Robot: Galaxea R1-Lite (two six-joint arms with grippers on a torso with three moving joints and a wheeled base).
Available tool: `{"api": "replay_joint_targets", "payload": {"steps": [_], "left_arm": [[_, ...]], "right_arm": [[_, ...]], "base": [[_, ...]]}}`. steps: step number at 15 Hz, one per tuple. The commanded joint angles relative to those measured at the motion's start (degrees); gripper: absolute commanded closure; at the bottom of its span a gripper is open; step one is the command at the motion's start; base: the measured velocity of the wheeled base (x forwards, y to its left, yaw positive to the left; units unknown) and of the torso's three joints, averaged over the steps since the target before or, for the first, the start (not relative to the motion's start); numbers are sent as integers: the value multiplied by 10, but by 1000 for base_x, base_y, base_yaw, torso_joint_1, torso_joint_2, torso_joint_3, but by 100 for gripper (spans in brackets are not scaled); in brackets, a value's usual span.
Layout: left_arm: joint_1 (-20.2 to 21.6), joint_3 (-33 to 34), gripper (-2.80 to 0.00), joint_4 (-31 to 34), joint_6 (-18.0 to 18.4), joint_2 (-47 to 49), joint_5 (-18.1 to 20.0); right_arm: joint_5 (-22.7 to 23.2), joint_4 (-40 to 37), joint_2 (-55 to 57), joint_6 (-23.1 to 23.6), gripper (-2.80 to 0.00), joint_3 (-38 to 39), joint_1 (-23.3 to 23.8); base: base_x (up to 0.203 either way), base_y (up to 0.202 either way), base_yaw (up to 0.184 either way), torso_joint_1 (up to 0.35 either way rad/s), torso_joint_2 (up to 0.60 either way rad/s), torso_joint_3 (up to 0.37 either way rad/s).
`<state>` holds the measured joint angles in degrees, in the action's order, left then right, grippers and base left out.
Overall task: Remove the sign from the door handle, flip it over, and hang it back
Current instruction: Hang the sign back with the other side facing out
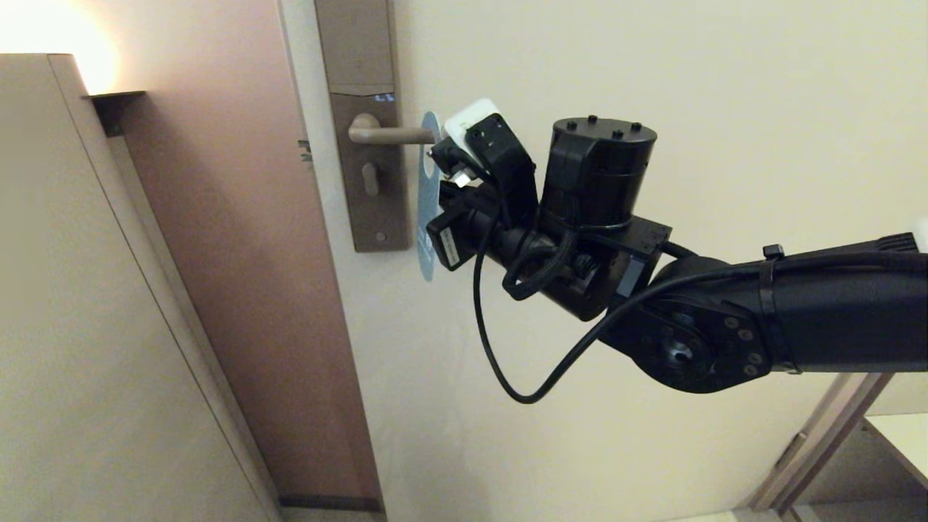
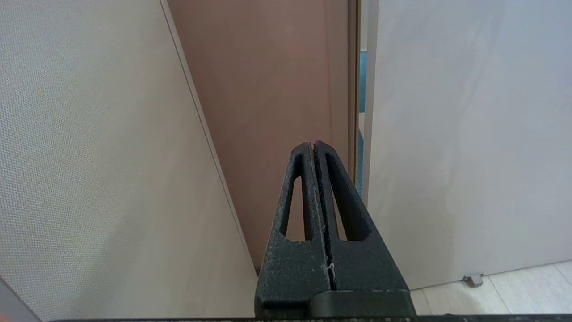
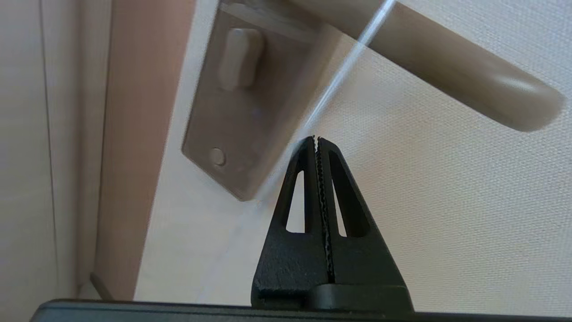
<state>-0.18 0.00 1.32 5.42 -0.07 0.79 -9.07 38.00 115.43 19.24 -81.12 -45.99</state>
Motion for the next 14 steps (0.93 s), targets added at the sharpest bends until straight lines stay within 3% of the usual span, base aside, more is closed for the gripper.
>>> {"api": "replay_joint_targets", "payload": {"steps": [1,14], "left_arm": [[0,0,0,0,0,1,0],[0,0,0,0,0,1,0]], "right_arm": [[-1,2,0,3,0,0,-6],[-1,1,17,5,0,-27,-28]], "base": [[0,0,0,0,0,0],[0,0,0,0,0,0]]}}
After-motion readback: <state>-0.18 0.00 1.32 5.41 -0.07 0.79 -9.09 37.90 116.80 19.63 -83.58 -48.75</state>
